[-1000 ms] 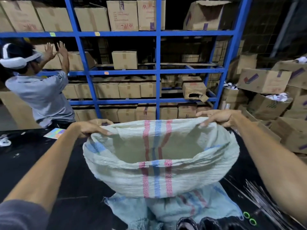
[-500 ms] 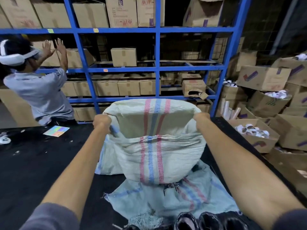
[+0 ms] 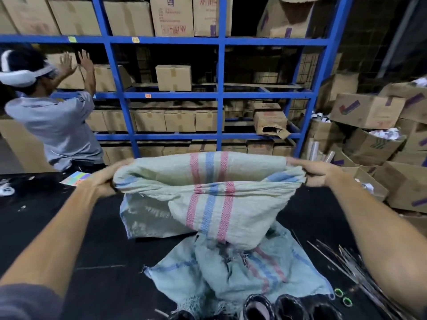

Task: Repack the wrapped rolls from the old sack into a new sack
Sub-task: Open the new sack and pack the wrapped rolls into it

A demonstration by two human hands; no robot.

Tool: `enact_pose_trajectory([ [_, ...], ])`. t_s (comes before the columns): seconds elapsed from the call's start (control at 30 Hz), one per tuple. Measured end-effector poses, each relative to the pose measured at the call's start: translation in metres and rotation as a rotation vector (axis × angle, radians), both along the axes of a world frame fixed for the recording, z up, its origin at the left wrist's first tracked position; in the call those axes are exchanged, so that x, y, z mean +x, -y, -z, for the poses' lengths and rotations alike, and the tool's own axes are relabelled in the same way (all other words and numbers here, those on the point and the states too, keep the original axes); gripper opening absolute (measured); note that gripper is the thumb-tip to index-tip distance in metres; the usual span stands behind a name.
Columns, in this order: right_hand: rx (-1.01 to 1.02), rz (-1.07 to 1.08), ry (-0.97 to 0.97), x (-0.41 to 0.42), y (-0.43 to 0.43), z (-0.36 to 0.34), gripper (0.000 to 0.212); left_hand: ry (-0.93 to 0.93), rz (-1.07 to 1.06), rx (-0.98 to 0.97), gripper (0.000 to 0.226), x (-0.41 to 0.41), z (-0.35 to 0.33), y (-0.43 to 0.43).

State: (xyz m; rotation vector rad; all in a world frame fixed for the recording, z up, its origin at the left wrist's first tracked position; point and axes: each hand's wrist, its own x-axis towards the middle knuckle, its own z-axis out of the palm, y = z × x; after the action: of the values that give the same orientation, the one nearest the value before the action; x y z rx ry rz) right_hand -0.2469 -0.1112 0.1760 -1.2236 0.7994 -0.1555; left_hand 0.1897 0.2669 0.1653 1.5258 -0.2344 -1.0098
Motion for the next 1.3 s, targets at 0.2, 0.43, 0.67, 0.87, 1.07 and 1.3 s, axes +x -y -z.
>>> enact_pose_trajectory([
  [0.2, -0.692, 0.068, -0.487, 0.022, -0.006, 0.011, 0.032, 0.537, 0.068, 0.254, 0.079, 0.011, 0.024, 0.005],
  [0.43, -0.763, 0.722, -0.579, 0.071, -0.032, 0.024, 0.036, 0.787, -0.329, 0.465, 0.047, -0.014, 0.04, 0.045],
  [0.67, -0.636, 0.221, -0.312, 0.106, -0.04, 0.011, 0.018, 0.18, -0.223, 0.129, 0.065, -0.061, 0.014, 0.064],
  [0.87, -0.006, 0.159, -0.101, 0.009, -0.007, -0.006, 0.032, 0.004, -0.047, 0.137, 0.02, -0.007, 0.015, 0.007],
  [1.07, -0.308, -0.098, -0.229, -0.014, 0.006, 0.015, 0.113, 0.35, 0.22, 0.266, 0.033, 0.015, 0.03, -0.006],
  [1.3, -0.97, 0.331, -0.628, 0.028, 0.006, 0.044, 0.078, 0.973, -0.274, 0.571, 0.033, -0.018, 0.049, 0.041],
])
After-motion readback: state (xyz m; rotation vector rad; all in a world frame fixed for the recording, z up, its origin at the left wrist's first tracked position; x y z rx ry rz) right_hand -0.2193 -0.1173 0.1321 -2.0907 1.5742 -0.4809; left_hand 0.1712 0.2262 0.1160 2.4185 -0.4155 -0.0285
